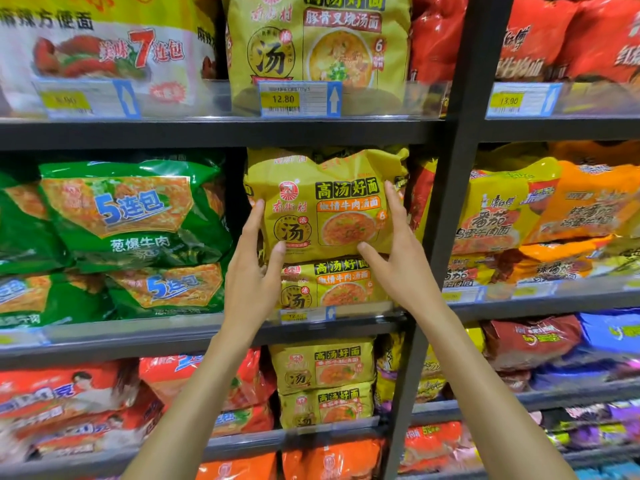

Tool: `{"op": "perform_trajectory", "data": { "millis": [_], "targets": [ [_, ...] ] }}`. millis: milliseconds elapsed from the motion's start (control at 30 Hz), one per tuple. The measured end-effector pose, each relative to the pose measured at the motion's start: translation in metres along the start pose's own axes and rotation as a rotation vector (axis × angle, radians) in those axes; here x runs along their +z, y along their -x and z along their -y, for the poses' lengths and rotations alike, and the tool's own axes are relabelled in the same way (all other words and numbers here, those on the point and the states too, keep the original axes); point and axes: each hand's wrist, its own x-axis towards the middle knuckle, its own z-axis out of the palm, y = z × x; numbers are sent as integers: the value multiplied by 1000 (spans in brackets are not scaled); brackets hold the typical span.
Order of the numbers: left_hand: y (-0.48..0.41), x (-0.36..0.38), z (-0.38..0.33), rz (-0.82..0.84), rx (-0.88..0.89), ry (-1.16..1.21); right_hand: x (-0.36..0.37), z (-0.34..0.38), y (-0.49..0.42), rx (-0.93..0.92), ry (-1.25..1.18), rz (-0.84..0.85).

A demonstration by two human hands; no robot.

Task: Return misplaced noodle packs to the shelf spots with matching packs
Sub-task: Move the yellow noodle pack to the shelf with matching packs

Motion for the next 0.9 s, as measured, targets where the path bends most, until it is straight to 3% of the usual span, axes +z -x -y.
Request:
{"op": "perform_trajectory", "data": {
  "millis": [433,767,900],
  "targets": [
    [10,-16,-13,77,-52,-21,-23,10,25,61,107,125],
    [15,-46,-33,231,-8,-236,-52,47,47,172,658,350],
    [19,-57,-44,324,0,-374,-59,60,55,220,892,511]
  ]
}}
